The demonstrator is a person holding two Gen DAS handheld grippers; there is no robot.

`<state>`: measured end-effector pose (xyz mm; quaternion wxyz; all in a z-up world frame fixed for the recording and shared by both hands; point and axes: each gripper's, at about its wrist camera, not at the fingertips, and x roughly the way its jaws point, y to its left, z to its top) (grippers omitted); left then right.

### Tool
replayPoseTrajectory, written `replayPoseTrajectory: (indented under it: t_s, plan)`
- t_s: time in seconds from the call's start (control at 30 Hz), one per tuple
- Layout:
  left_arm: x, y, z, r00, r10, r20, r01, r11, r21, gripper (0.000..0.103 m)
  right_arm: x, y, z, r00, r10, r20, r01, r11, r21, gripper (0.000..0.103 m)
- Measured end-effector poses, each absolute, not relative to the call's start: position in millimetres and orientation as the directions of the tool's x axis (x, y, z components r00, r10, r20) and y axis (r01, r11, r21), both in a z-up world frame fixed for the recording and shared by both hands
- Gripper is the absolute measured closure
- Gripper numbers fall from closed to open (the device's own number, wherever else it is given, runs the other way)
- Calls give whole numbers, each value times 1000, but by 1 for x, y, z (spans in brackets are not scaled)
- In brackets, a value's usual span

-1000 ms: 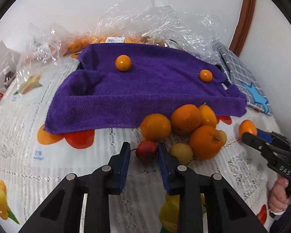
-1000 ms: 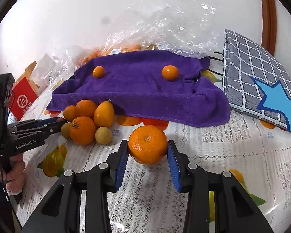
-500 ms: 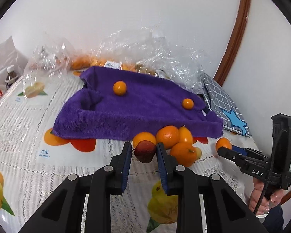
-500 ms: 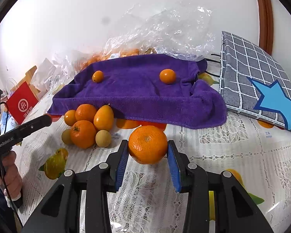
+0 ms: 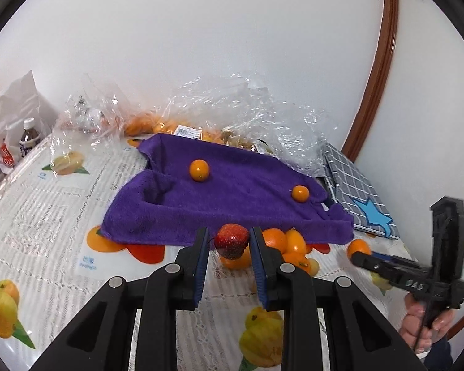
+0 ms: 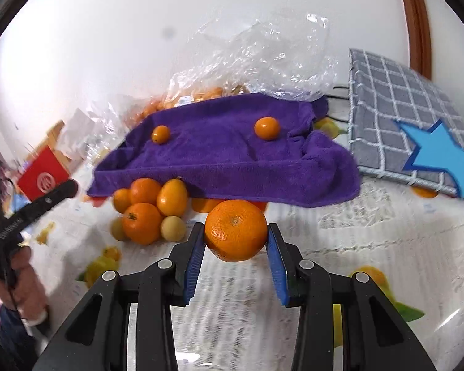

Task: Organize fruits
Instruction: 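Grasp the small red fruit with the left gripper while the right lifts the mandarin, then lower the mandarin onto the towel and open the right gripper while the left carries the red fruit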

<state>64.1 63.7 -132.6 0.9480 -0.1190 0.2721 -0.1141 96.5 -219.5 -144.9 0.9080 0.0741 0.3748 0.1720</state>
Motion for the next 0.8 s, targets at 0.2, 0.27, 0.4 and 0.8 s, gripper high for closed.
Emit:
replayPoseTrajectory:
  t_s: [0.2, 0.27, 0.4, 0.8]
  plan:
    - [86, 61, -99, 849, -249, -466, 142, 957, -252, 78, 108, -211, -110, 714, 310, -628, -275, 949, 155, 63]
    - [98, 60, -82, 871, -226, -437, 133, 963, -232, 78, 117, -211, -100, 731, 305, -610, -282, 950, 137, 63]
    - [122, 60, -64, 895, -179, -408, 100, 973, -209, 78, 146, -213, -81, 757, 296, -583, -273, 953, 128, 63]
    - [197, 65, -118, 831, -150, -536, 1, 963, -269, 78, 217, -219, -114, 704, 278, -654, -218, 960, 174, 63]
